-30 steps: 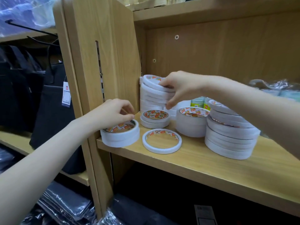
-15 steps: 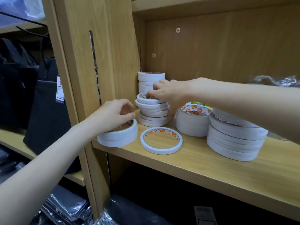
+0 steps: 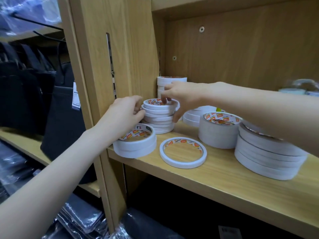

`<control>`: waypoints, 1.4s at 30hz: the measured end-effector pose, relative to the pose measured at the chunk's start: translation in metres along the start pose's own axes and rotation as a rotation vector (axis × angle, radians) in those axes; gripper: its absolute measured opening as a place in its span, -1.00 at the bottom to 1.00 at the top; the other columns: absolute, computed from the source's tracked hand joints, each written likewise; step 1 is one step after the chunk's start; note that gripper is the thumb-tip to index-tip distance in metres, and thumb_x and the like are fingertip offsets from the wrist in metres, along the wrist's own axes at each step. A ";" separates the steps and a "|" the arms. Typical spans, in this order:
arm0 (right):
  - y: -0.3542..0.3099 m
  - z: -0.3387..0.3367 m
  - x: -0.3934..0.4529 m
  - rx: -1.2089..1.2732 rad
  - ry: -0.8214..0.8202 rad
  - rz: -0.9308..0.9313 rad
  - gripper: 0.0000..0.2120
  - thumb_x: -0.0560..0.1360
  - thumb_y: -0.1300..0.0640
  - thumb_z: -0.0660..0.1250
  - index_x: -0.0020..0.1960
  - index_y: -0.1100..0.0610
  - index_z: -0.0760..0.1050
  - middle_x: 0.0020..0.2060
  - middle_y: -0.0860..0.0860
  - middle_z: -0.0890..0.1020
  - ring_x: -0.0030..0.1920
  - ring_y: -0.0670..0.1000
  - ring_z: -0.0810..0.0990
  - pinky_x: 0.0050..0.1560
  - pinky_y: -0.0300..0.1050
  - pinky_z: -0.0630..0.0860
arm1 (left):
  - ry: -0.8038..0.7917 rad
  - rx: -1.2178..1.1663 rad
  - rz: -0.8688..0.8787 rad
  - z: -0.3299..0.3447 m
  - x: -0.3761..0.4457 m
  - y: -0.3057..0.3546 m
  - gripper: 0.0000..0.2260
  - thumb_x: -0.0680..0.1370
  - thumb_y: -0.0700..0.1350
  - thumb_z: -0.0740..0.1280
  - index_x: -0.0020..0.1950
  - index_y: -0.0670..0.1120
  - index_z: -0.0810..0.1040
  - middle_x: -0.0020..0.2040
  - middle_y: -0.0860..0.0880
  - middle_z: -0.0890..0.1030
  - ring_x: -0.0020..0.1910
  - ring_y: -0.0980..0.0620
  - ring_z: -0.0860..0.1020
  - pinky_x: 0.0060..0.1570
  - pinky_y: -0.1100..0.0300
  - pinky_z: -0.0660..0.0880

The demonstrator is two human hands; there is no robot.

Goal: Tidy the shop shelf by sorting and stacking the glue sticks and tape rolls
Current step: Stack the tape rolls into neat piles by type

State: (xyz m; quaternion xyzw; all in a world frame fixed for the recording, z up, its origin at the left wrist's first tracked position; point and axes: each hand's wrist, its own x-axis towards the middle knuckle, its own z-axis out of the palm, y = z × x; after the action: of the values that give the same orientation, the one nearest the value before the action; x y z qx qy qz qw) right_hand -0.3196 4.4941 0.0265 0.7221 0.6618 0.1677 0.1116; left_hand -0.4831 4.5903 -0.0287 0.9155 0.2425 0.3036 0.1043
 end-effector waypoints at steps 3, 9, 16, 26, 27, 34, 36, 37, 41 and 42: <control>-0.003 0.000 0.004 -0.014 -0.005 0.018 -0.57 0.29 -0.09 0.51 -0.12 0.10 0.33 -0.11 0.02 0.42 -0.12 0.02 0.39 -0.38 -0.17 0.24 | -0.059 -0.024 -0.015 0.004 0.007 0.003 -0.59 0.52 -0.04 0.35 0.34 -0.11 0.43 0.16 -0.09 0.59 0.16 -0.03 0.53 0.24 0.07 0.42; 0.005 -0.005 -0.006 0.151 0.006 0.094 -0.58 0.34 0.08 0.51 0.11 0.15 0.46 -0.02 0.04 0.48 0.00 0.06 0.51 0.00 0.01 0.50 | 0.007 0.075 -0.005 0.002 0.010 0.009 -0.60 0.48 -0.04 0.40 0.27 -0.13 0.48 0.13 -0.11 0.60 0.13 -0.07 0.54 0.18 0.01 0.45; 0.022 -0.029 -0.049 0.337 -0.071 0.264 -0.75 0.40 0.09 0.46 0.04 0.09 0.52 -0.06 -0.01 0.64 -0.14 -0.02 0.61 -0.09 -0.11 0.55 | -0.046 0.105 0.084 -0.008 0.010 0.014 -0.65 0.52 -0.10 0.32 0.31 0.00 0.46 0.21 -0.11 0.48 0.13 -0.09 0.51 0.14 -0.01 0.45; 0.014 -0.029 -0.083 0.477 -0.475 0.381 -0.68 0.39 -0.10 0.41 -0.05 0.14 0.60 -0.22 -0.03 0.63 -0.21 -0.05 0.59 -0.25 -0.30 0.48 | -0.138 0.271 0.175 0.002 0.021 0.037 -0.76 0.60 0.02 0.18 0.23 0.05 0.50 0.13 -0.05 0.58 0.13 -0.08 0.49 0.11 0.06 0.33; 0.008 -0.029 -0.083 0.426 -0.521 0.376 -0.64 0.38 -0.13 0.42 -0.04 0.15 0.59 -0.23 -0.03 0.61 -0.24 -0.06 0.55 -0.27 -0.31 0.46 | -0.142 0.291 0.182 0.002 0.021 0.036 -0.76 0.60 0.03 0.18 0.22 0.05 0.50 0.10 -0.05 0.59 0.11 -0.08 0.49 0.08 0.07 0.33; -0.016 -0.017 -0.086 0.060 -0.520 0.319 -0.68 0.35 0.04 0.48 -0.04 0.17 0.47 -0.22 0.02 0.52 -0.28 -0.01 0.45 -0.40 -0.20 0.31 | -0.215 0.123 0.156 -0.003 0.024 0.026 -0.80 0.57 -0.01 0.25 0.15 0.02 0.57 0.07 -0.03 0.60 0.09 -0.07 0.51 0.10 0.05 0.42; -0.020 -0.016 -0.084 0.096 -0.456 0.298 -0.70 0.34 0.05 0.49 -0.03 0.14 0.48 -0.26 -0.02 0.51 -0.25 -0.01 0.45 -0.37 -0.19 0.33 | -0.199 0.039 0.149 -0.002 0.019 0.024 -0.77 0.58 -0.05 0.23 0.21 0.00 0.54 0.14 -0.03 0.58 0.14 -0.03 0.50 0.12 0.09 0.43; -0.021 -0.015 -0.082 0.100 -0.422 0.287 -0.70 0.35 0.05 0.48 -0.03 0.14 0.48 -0.29 -0.03 0.49 -0.27 -0.02 0.44 -0.38 -0.20 0.32 | -0.177 -0.013 0.150 -0.003 0.015 0.022 -0.75 0.59 -0.06 0.22 0.25 0.00 0.52 0.18 -0.01 0.56 0.17 -0.01 0.49 0.14 0.12 0.41; -0.026 -0.009 -0.074 0.107 -0.343 0.246 -0.70 0.36 0.10 0.48 0.00 0.19 0.47 -0.35 -0.05 0.40 -0.35 -0.07 0.36 -0.44 -0.22 0.22 | -0.097 -0.128 0.157 -0.015 0.003 0.010 -0.74 0.62 -0.14 0.15 0.26 0.00 0.50 0.20 0.02 0.55 0.18 0.06 0.48 0.15 0.21 0.37; -0.027 -0.007 -0.073 0.109 -0.349 0.244 -0.70 0.35 0.09 0.49 -0.03 0.17 0.45 -0.35 -0.06 0.39 -0.33 -0.05 0.37 -0.43 -0.20 0.23 | -0.108 -0.106 0.159 -0.017 0.001 0.008 -0.74 0.62 -0.15 0.15 0.26 0.00 0.50 0.20 0.01 0.55 0.17 0.06 0.49 0.15 0.19 0.39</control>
State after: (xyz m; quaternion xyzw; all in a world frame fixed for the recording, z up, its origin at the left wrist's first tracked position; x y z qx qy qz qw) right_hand -0.3520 4.4238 0.0153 0.8199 0.5482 0.0163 0.1639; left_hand -0.4899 4.5846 -0.0117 0.9400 0.1469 0.2737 0.1409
